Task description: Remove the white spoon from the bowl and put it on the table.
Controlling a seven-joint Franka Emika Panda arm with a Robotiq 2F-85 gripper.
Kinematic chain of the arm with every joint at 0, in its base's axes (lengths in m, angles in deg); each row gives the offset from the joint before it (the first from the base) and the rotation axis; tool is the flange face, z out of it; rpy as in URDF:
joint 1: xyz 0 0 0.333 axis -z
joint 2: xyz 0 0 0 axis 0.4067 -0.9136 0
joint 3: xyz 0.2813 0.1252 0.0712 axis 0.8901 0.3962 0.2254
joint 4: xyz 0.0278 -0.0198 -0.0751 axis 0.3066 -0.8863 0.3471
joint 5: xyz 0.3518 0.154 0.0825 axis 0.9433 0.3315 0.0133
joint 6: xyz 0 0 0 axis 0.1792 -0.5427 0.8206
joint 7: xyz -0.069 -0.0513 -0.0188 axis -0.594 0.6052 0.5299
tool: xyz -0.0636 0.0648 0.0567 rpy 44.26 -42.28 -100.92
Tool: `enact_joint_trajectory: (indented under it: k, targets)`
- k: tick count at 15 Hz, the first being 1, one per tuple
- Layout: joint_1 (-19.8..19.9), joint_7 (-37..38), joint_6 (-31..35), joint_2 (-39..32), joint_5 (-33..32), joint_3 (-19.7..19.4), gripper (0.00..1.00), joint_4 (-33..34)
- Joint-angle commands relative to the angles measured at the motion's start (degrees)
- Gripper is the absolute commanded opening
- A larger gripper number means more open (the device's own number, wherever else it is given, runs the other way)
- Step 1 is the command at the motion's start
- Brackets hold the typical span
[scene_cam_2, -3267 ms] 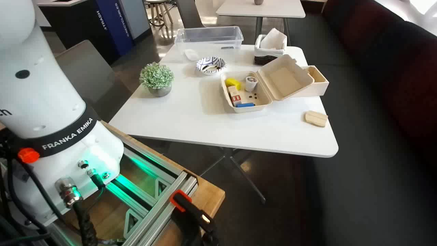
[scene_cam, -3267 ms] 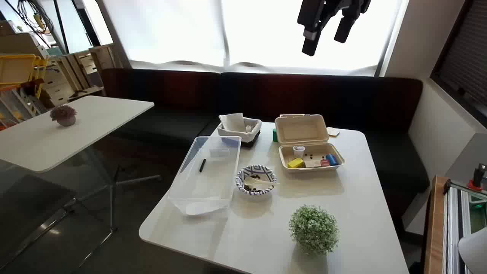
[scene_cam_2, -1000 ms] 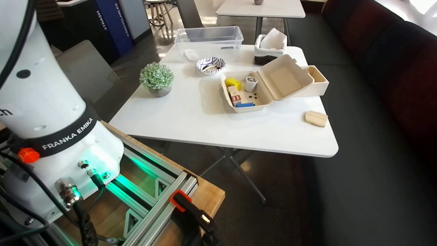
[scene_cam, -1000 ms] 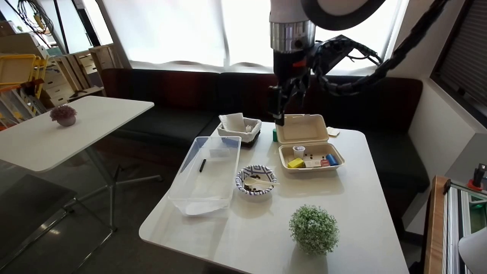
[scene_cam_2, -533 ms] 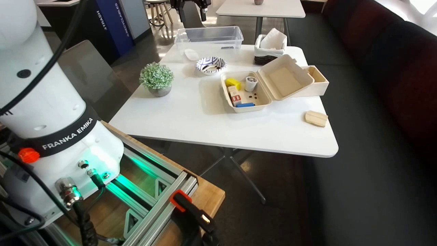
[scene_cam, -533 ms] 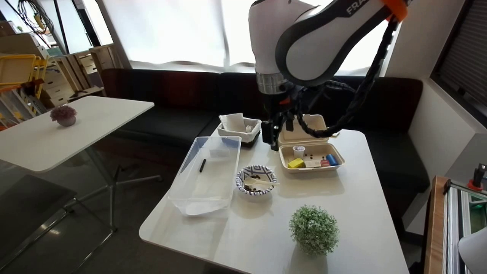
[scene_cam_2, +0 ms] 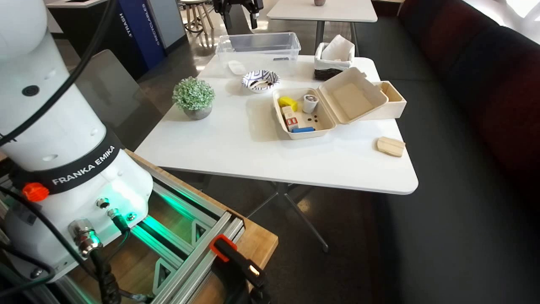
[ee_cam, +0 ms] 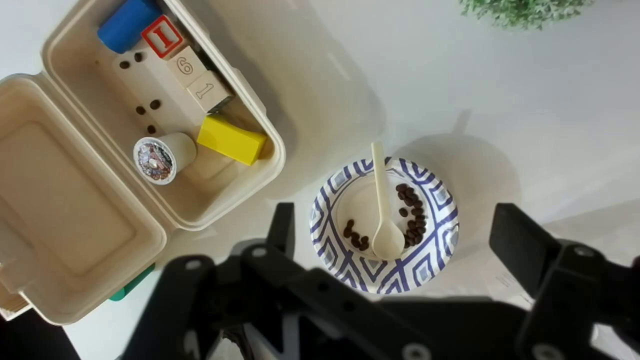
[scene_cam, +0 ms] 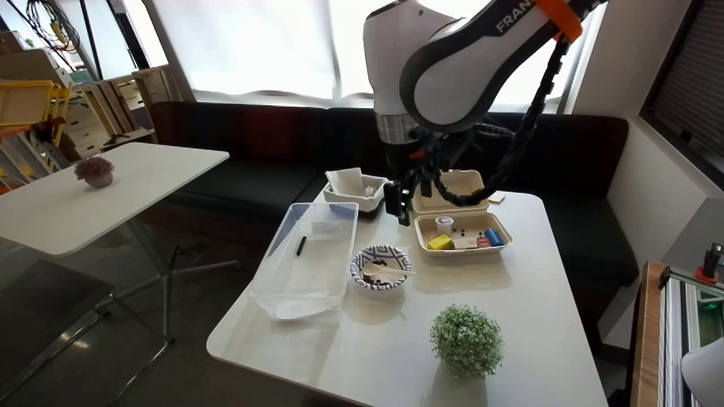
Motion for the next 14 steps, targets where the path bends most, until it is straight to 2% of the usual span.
enact_joint_trajectory:
  k: [1,9,14]
  targets:
    - [-1.2,-1.2,0.8,-6.1,0.8,-1.6,1.00,3.1]
    - [-1.4,-5.1,10.8,-18.7,1.8,-2.9,1.00,8.1]
    - [-1.8,-7.0,14.4,-24.7,2.3,-3.5,1.00,11.7]
